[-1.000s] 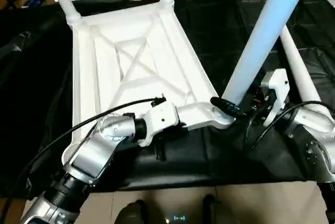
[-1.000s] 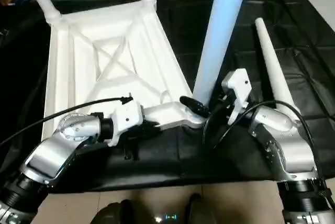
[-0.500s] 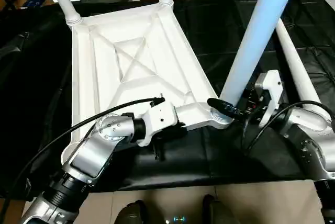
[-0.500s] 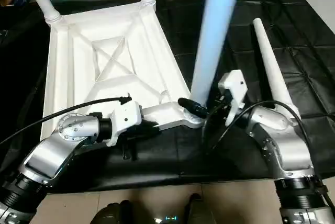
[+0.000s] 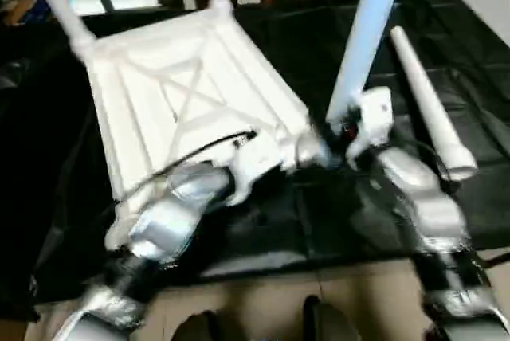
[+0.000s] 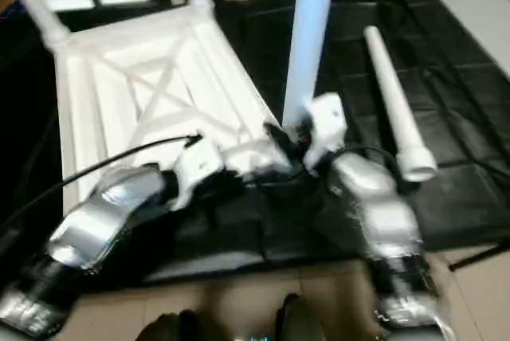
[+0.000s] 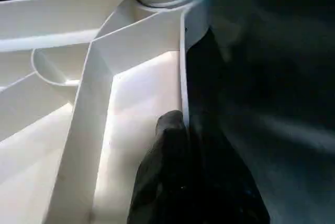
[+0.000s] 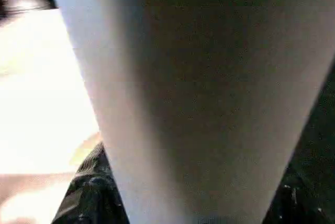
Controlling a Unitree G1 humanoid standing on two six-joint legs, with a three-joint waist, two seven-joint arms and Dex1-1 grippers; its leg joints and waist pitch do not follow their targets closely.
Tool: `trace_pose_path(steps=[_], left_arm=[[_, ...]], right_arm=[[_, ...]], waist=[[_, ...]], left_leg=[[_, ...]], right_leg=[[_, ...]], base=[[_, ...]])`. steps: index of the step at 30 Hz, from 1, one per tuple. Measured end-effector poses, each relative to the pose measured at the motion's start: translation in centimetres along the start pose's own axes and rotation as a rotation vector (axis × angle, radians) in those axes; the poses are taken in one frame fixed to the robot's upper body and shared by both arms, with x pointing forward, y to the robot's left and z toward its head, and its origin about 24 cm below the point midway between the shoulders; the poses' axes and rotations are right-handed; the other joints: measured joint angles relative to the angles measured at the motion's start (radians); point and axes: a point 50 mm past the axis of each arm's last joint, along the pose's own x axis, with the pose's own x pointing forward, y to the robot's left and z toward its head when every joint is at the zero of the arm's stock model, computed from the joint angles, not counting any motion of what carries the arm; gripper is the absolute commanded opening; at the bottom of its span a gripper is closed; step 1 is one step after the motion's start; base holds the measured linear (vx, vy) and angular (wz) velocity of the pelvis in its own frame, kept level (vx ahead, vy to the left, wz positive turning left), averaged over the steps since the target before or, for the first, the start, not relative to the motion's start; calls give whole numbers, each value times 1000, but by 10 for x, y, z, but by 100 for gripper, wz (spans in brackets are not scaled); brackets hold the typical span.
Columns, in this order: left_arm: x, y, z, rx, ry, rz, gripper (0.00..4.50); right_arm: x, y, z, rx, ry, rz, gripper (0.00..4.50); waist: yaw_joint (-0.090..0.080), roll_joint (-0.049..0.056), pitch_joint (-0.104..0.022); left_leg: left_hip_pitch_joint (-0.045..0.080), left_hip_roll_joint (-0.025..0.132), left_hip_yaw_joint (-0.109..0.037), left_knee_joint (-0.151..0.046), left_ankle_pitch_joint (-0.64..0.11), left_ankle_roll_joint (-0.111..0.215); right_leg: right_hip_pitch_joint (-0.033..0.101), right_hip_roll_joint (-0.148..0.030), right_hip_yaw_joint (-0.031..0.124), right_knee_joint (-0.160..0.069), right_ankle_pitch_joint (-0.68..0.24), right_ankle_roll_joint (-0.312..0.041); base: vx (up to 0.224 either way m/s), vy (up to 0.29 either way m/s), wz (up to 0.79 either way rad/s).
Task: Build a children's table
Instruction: Rotate leg to tighten
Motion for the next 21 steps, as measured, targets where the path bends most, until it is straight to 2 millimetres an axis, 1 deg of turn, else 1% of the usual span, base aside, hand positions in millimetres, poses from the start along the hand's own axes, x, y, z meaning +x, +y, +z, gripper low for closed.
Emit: trace_pose_path(steps=[2,4,6,8,10,12,13,14,15,16,18,21], left_arm=[[15,-5,9,-55,0,56,0],[23,-8,14,-75,8,79,0],[24,-10,14,-67,7,78,0],[22,-7,13,-45,2,72,0],[18,-4,9,-24,-2,57,0],[12,-2,5,-3,-15,26,0],[9,-1,4,9,-19,13,0],[3,0,1,26,-24,-12,0],[0,0,-1,41,-32,-33,0],[-7,1,-4,63,-43,-76,0],[-18,-1,-9,82,-55,-136,0],[-22,-3,-10,96,-66,-179,0]], right_arm=[[10,-3,0,45,-21,-143,200],[16,-5,0,60,-37,-245,199],[17,-4,-1,62,-52,-269,199],[18,-3,-1,64,-65,-247,199],[17,-4,1,50,-76,-160,199],[11,-7,0,15,-83,-60,199],[7,-9,1,1,-86,-14,199],[-1,-11,1,-20,-87,62,199],[-5,-12,1,-35,-87,109,252],[-15,-13,1,-47,-83,199,266],[-30,-16,1,-60,-71,318,271],[-45,-22,5,-71,-51,429,308]], waist=[[-3,-3,0],[-5,-4,0],[-5,-5,0],[-6,-5,0],[-6,-6,1],[-4,-6,1],[-1,-6,1],[6,-5,1],[9,-5,1],[15,-3,1],[27,1,1],[43,4,1]], left_leg=[[0,-1,0,1,0,0],[-2,-1,-2,0,0,0],[-3,-1,-4,-1,0,0],[-3,0,-5,-2,0,0],[-4,0,-5,-3,0,0],[-4,0,-5,-4,0,0],[-4,0,-5,-4,0,0],[-5,0,-4,-6,0,0],[-5,0,-3,-7,0,1],[-5,0,-3,-8,0,1],[-5,1,-3,-10,2,4],[-7,0,1,-9,2,9]], right_leg=[[0,0,-1,0,0,0],[0,0,-5,-5,0,0],[0,0,-8,-8,0,0],[0,1,-8,-11,0,0],[0,1,-8,-13,3,-1],[0,1,-8,-13,5,-1],[0,0,-8,-13,8,-1],[0,0,-8,-13,10,-3],[0,0,-7,-13,13,-8],[0,0,-8,-13,13,-8],[0,0,-8,-13,11,-5],[-1,0,-7,-13,8,-5]], base=[[0,0,0],[0,0,0],[0,0,0],[0,0,0],[0,0,0],[0,0,0],[0,0,0],[0,0,0],[0,0,0],[0,0,0],[65,-2,2],[43,3,1]])
